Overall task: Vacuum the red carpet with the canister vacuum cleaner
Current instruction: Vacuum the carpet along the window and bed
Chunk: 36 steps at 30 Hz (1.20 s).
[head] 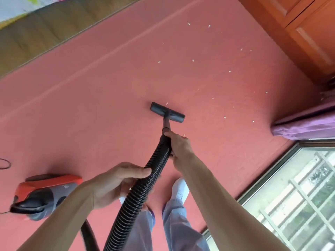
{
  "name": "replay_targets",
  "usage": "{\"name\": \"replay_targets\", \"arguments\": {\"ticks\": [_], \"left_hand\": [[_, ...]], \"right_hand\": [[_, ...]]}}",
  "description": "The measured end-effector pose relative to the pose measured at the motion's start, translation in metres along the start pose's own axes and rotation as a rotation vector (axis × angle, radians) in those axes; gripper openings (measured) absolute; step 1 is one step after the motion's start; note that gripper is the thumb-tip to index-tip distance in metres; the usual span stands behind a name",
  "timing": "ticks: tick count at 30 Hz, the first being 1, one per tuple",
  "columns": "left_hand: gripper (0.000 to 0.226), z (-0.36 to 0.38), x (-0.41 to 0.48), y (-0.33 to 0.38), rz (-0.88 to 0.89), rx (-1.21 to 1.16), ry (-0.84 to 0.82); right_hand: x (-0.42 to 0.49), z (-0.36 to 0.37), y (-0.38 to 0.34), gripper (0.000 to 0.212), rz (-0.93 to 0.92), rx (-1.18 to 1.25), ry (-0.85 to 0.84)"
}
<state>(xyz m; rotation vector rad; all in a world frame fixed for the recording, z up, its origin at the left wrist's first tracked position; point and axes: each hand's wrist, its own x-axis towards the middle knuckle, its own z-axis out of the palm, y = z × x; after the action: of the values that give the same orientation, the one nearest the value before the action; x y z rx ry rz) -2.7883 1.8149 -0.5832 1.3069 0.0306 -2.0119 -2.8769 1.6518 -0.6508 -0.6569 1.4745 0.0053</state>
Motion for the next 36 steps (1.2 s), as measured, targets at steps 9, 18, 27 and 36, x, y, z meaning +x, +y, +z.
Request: {"name": "replay_targets", "arguments": {"ticks": [9, 18, 27, 36], "left_hand": [[0.041, 0.007, -0.025, -0.051, 0.096, -0.135, 0.38], [0.017, -0.009, 0.031, -0.041, 0.279, -0.096, 0.555], [0.045, -0.014, -0.028, -0.042, 0.36, 0.15, 0.486], [0.045, -0.028, 0.009, -0.032, 0.375, 0.258, 0.613]], "right_hand": [[-0.008, 0.036, 0.043, 0.007, 0.0, -0.176, 0.001], [0.034, 0.06, 0.006, 0.003, -0.151, -0.267, 0.097], [0.002, 0.055, 0.019, 0.03, -0.078, -0.391, 0.076], [0.04, 0.077, 0.011, 0.025, -0.148, -0.332, 0.085]]}}
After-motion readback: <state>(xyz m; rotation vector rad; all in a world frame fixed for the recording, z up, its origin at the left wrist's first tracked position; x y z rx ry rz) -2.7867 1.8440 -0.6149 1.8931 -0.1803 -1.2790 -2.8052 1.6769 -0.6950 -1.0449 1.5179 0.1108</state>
